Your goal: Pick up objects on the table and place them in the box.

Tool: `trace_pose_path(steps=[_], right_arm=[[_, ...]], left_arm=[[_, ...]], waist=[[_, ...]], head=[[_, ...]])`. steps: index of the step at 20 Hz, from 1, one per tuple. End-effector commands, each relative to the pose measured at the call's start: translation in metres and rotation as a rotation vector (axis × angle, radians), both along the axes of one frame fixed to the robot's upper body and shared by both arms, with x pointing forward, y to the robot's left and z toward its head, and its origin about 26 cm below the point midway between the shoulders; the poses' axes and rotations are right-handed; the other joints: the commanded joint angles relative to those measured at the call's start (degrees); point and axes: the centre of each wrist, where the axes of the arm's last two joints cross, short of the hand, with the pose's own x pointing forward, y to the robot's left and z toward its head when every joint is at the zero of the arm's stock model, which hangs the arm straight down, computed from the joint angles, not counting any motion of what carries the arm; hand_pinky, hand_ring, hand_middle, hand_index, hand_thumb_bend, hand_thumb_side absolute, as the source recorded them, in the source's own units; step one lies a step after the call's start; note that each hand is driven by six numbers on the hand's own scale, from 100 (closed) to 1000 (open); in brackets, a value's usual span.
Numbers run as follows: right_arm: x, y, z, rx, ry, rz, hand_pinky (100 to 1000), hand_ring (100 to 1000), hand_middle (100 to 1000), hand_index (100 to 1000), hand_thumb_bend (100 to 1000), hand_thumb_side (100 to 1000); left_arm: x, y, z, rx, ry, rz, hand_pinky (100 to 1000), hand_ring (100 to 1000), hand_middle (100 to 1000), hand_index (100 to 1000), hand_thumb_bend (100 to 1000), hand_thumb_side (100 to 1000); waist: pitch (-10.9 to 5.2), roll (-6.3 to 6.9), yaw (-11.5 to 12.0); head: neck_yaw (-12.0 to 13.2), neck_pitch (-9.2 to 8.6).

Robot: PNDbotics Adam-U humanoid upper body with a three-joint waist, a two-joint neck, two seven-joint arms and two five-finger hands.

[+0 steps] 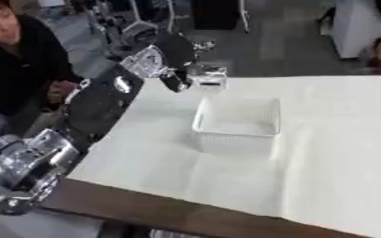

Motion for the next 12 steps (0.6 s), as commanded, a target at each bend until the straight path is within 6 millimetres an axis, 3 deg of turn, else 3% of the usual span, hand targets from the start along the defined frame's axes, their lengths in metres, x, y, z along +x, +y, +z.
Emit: trace_pose_path(steps=[1, 12], right_arm=[[-0.004, 0.006, 0.008, 0.013, -0.035, 0.028, 446, 531, 570, 824, 190, 1000], [-0.004, 0.009, 0.009, 0.020, -0.040, 0.044, 450, 532, 570, 823, 180, 1000]], left_arm=[[0.002, -0.002, 0.019, 0.015, -0.053, -0.021, 100, 100, 100, 144, 100, 470], [0.004, -0.018, 0.017, 0.068, -0.052, -0.123, 100, 100, 100, 143, 100, 486]], waist=[[-0.53, -0.05, -0.2], [-0.65, 0.34, -0.7]], head=[[0.5, -0.85], [0.2, -1.05]])
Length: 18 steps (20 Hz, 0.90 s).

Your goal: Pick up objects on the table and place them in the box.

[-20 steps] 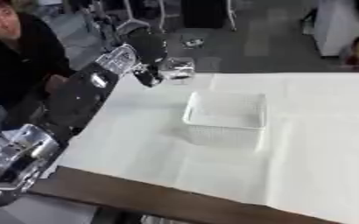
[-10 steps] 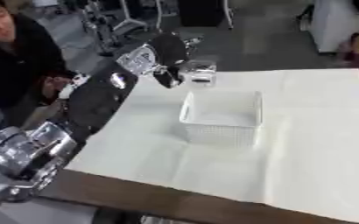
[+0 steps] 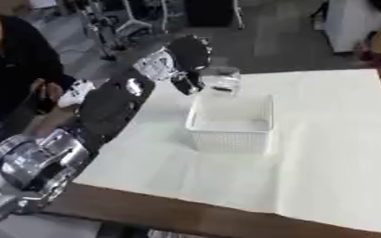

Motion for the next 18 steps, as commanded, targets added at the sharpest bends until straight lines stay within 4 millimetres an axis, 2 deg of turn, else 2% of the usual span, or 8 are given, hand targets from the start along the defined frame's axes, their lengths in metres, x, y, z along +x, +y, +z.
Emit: trace_pose_path(steps=[1, 8, 10, 12, 14, 15, 16, 18], right_arm=[[-0.0035, 0.0041, 0.0089, 0.011, -0.037, 0.021, 450, 532, 570, 823, 179, 1000], [-0.0035, 0.0040, 0.0084, 0.010, -0.035, 0.021, 449, 531, 570, 823, 180, 1000], [-0.0035, 0.0038, 0.0082, 0.009, -0.034, 0.020, 449, 531, 570, 823, 181, 1000], [-0.0035, 0.0035, 0.0080, 0.007, -0.033, 0.019, 448, 531, 570, 823, 183, 1000], [-0.0034, 0.0034, 0.0079, 0.005, -0.032, 0.019, 448, 531, 570, 823, 183, 1000], [-0.0034, 0.0033, 0.0079, 0.005, -0.032, 0.018, 448, 531, 570, 823, 183, 1000], [-0.0034, 0.0032, 0.0078, 0.005, -0.032, 0.018, 448, 531, 570, 823, 185, 1000], [-0.0034, 0.0031, 0.0076, 0.003, -0.031, 0.018, 448, 531, 569, 823, 185, 1000]], left_arm=[[0.0015, -0.0016, 0.0170, 0.030, -0.041, -0.032, 100, 100, 100, 143, 100, 492], [0.0018, -0.0044, 0.0152, 0.100, -0.006, -0.094, 100, 110, 100, 151, 100, 579], [0.0015, -0.0030, 0.0151, 0.137, 0.014, -0.100, 100, 221, 100, 176, 100, 607], [0.0012, -0.0025, 0.0146, 0.184, 0.042, -0.095, 305, 471, 263, 359, 100, 755], [0.0008, -0.0026, 0.0141, 0.228, 0.068, -0.090, 487, 629, 428, 502, 111, 862], [0.0008, -0.0025, 0.0138, 0.245, 0.080, -0.084, 424, 570, 367, 450, 100, 812], [0.0007, -0.0024, 0.0134, 0.258, 0.090, -0.077, 701, 839, 603, 645, 224, 964], [0.0008, -0.0016, 0.0121, 0.286, 0.114, -0.058, 834, 959, 747, 737, 295, 1000]], waist=[[-0.92, -0.28, 0.0], [-0.98, -0.24, 0.1], [-0.99, -0.22, 0.2], [-1.02, -0.21, 0.2], [-1.05, -0.22, 0.3], [-1.06, -0.23, 0.3], [-1.06, -0.23, 0.3], [-1.08, -0.24, 0.4]], head=[[0.2, -0.86], [0.1, -0.96], [-0.1, -0.99], [-0.1, -0.99], [-0.2, -1.07], [-0.2, -1.11], [-0.2, -1.16], [-0.3, -1.26]])
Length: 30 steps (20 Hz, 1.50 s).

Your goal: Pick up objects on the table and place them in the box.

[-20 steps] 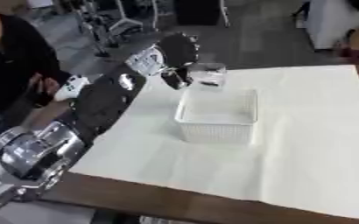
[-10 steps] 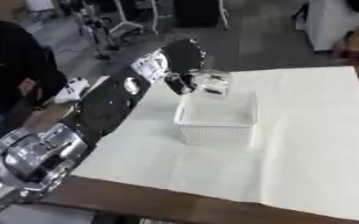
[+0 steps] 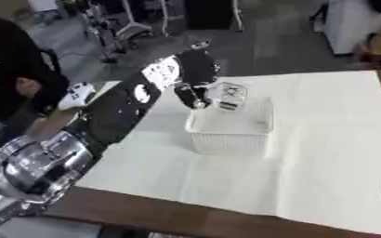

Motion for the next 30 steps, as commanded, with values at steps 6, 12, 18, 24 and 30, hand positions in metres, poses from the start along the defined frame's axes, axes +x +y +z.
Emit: trace_pose_path(steps=[6, 12, 18, 24, 30], right_arm=[[-0.003, 0.002, 0.008, 0.002, -0.029, 0.016, 448, 531, 569, 822, 183, 1000], [-0.003, 0.002, 0.007, 0.002, -0.029, 0.013, 448, 531, 569, 822, 182, 1000], [-0.003, 0.001, 0.007, -0.002, -0.027, 0.006, 446, 531, 569, 822, 186, 1000], [-0.003, -0.001, 0.006, -0.011, -0.025, -0.004, 446, 531, 569, 821, 188, 1000], [-0.002, -0.004, 0.006, -0.017, -0.025, -0.018, 444, 530, 568, 820, 194, 1000]], left_arm=[[0.001, 0.010, 0.017, 0.096, 0.017, 0.088, 1000, 1000, 886, 841, 476, 1000], [-0.002, 0.020, 0.032, -0.023, -0.021, 0.054, 1000, 1000, 898, 850, 374, 1000], [-0.011, 0.039, 0.063, -0.259, -0.152, -0.023, 959, 1000, 885, 830, 254, 1000], [-0.027, 0.066, 0.086, -0.458, -0.211, -0.050, 876, 952, 857, 808, 149, 1000], [-0.063, 0.093, 0.071, -0.805, -0.176, -0.150, 620, 718, 781, 757, 140, 1000]], waist=[[-1.07, -0.23, 0.2], [-1.14, -0.16, 0.3], [-1.18, -0.13, 0.8], [-1.27, 0.00, 1.5], [-1.36, 0.10, 2.5]], head=[[-0.4, -1.07], [-0.9, -1.42], [-3.1, -4.34], [-5.5, -10.04], [-5.1, -13.75]])
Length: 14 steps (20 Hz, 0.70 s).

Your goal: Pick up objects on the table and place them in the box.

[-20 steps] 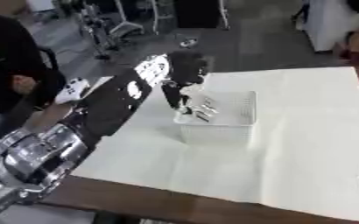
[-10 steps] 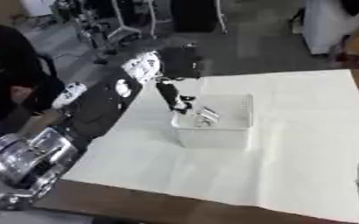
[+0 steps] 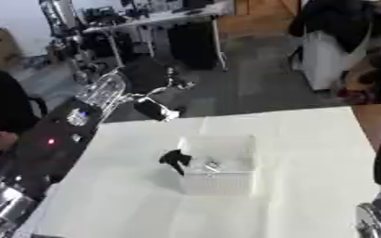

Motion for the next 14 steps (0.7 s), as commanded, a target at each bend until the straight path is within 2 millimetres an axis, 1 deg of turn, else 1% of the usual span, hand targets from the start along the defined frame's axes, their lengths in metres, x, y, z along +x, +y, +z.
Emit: trace_pose_path(steps=[1, 2, 4, 6, 8, 9, 10, 11, 12, 14], right_arm=[[-0.002, -0.003, 0.006, -0.010, -0.025, -0.012, 443, 530, 568, 820, 198, 1000], [-0.002, -0.004, 0.006, -0.013, -0.024, -0.017, 442, 530, 568, 819, 202, 1000], [-0.001, -0.007, 0.004, -0.018, -0.015, -0.031, 440, 529, 568, 818, 210, 1000], [-0.001, -0.011, 0.002, -0.022, -0.007, -0.046, 437, 529, 568, 817, 220, 1000], [0.000, -0.014, 0.001, -0.024, -0.002, -0.061, 435, 528, 567, 817, 229, 1000], [0.000, -0.016, 0.001, -0.025, 0.000, -0.069, 432, 527, 566, 817, 216, 1000], [0.000, -0.017, 0.001, -0.026, 0.002, -0.077, 431, 527, 566, 818, 157, 1000], [0.000, -0.019, 0.001, -0.028, 0.003, -0.086, 427, 526, 565, 818, 249, 1000], [0.001, -0.021, 0.001, -0.030, 0.005, -0.095, 425, 525, 565, 818, 256, 1000], [0.001, -0.023, 0.001, -0.036, 0.005, -0.107, 422, 525, 564, 817, 266, 1000]], left_arm=[[-0.025, 0.013, 0.017, -0.214, -0.052, -0.081, 570, 666, 767, 748, 143, 1000], [-0.033, 0.012, 0.009, -0.300, -0.036, -0.111, 517, 611, 751, 739, 150, 1000], [-0.047, 0.002, -0.016, -0.501, 0.030, -0.180, 425, 531, 732, 739, 161, 984], [-0.060, -0.010, -0.038, -0.704, 0.118, -0.249, 361, 480, 718, 747, 180, 963], [-0.073, -0.023, -0.053, -0.877, 0.198, -0.337, 341, 460, 710, 751, 195, 948], [-0.081, -0.029, -0.056, -0.942, 0.224, -0.389, 339, 455, 706, 750, 251, 961], [-0.089, -0.033, -0.057, -0.989, 0.239, -0.438, 336, 452, 703, 748, 414, 1000], [-0.096, -0.038, -0.056, -1.029, 0.248, -0.491, 328, 446, 695, 742, 214, 925], [-0.104, -0.042, -0.054, -1.064, 0.253, -0.543, 323, 442, 690, 742, 221, 918], [-0.116, -0.050, -0.048, -1.128, 0.260, -0.631, 321, 441, 689, 745, 234, 914]], waist=[[-0.96, -0.38, 0.5], [-0.99, -0.51, 0.8], [-1.44, -0.86, 1.7], [-1.72, -1.37, 2.5], [-1.78, -1.97, 3.3], [-1.69, -2.29, 3.8], [-1.56, -2.54, 4.1], [-1.32, -2.90, 4.6], [-1.08, -3.25, 5.1], [-0.63, -3.84, 5.9]], head=[[0.2, -2.61], [0.4, -3.09], [0.3, -3.11], [0.4, -3.03], [0.7, -3.35], [0.9, -3.66], [1.0, -3.89], [1.0, -3.90], [1.0, -3.62], [0.9, -2.37]])
